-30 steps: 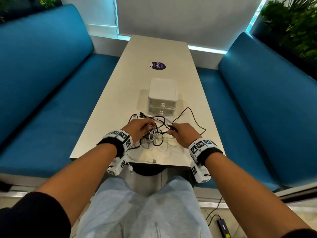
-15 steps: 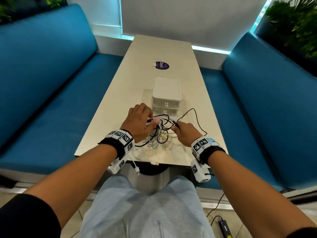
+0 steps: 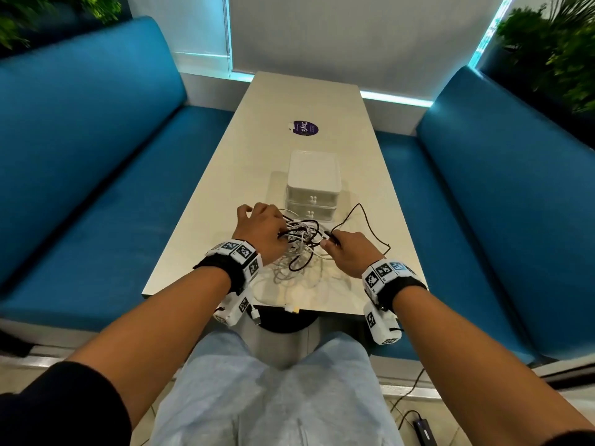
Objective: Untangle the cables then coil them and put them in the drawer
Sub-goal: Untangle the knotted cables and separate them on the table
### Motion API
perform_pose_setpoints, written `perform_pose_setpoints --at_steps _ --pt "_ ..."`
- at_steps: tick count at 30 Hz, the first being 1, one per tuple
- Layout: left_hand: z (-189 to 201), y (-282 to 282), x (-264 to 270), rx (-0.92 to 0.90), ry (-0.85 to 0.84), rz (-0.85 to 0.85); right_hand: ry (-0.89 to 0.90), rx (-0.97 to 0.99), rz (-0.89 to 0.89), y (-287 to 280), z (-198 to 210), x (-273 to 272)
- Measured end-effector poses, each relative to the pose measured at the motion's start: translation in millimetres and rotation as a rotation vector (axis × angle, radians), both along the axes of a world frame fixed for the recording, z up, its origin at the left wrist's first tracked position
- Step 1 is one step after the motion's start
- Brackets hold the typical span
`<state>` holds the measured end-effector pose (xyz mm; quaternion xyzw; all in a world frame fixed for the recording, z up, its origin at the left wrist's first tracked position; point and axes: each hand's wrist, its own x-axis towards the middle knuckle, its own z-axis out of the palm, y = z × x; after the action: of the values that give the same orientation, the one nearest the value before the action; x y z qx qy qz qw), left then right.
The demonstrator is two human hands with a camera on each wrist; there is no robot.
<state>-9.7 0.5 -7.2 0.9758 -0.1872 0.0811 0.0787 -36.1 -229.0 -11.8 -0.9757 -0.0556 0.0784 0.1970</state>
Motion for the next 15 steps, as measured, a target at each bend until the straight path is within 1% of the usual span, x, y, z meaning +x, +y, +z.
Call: perform_pose_setpoints --at_steps 3,7,9,11,13,15 --pt "-1.8 10.3 1.3 -0.072 0.056 0.031 -0.028 0.015 -0.028 -4.3 3.7 -3.2" --pt "0.8 18.7 -1.5 -0.019 0.048 0.022 -0.068 -0.040 -0.065 -6.0 5.2 -4.5" --pt "6.4 16.1 -4.1 0.013 0.068 0.038 -0.103 -0.076 -0.078 -2.8 6.1 -4.5" --pt "9.9 10.2 -5.1 0.020 0.045 0.053 -0.130 -0.117 -0.089 2.0 9.7 -6.3" --pt "11.3 3.5 -4.8 -0.047 -0.007 0.061 -0.156 -0.152 -0.098 7.4 13.5 -8.2" --pt "13.7 -6.1 -7.0 -0.138 -0.066 0.018 -0.165 -0.141 -0.089 12.1 13.5 -7.7"
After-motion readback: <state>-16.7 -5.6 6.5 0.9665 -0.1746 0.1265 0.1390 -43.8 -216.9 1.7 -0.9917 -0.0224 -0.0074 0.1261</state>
